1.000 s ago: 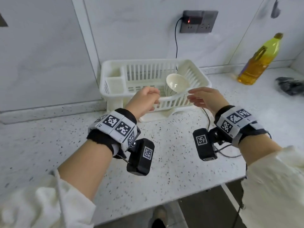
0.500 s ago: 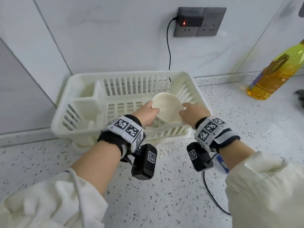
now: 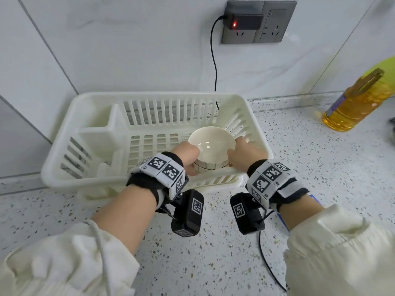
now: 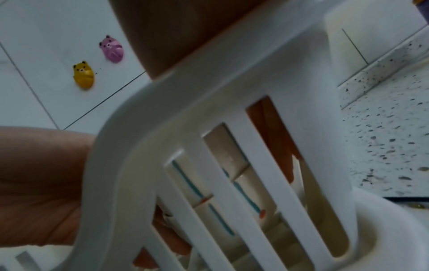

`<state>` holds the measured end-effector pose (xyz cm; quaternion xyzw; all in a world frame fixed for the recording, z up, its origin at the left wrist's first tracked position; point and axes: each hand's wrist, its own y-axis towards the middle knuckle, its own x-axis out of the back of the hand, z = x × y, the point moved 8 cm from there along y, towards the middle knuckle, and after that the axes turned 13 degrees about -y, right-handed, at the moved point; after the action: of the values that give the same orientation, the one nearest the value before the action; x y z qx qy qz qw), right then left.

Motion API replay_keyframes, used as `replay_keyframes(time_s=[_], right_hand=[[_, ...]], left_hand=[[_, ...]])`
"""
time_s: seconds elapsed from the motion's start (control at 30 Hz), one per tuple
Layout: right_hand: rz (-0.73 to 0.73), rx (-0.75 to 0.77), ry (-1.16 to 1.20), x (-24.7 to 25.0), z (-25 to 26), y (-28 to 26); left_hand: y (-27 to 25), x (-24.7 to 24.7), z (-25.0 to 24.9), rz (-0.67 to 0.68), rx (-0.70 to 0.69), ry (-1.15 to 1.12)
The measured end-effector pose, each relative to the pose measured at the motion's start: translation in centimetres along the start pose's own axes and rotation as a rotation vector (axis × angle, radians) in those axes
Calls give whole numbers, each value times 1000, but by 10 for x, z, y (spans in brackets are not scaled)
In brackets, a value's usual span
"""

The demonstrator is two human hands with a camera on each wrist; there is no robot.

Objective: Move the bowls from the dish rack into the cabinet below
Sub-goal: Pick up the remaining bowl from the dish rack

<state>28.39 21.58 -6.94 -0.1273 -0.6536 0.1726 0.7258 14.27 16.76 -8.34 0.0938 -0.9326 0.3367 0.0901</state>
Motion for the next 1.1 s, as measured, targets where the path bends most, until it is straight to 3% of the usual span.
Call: replay_keyframes(time_s=[0.2,0.33,0.47,0.67,0.93,1.1], right_hand=[[-41,98,75,2,2,2],[-140,176,288,17,10,-7],[-239,245,591,41,18,-32],[-364,262,684,60,28,-101],[-392,248,804,20,37,-229],[-334,214,801,-36,45,-294]], left_hand=[[4,3,3,-46,-46,-141],[-10,19,-8,-86,-112,-215],[-43,40,-28,-109,-241,-270],[-115,68,-33,-160,-408,-223],[-216,93,32,-79,-479,-190],[-265,103,100,-71,-427,-141]])
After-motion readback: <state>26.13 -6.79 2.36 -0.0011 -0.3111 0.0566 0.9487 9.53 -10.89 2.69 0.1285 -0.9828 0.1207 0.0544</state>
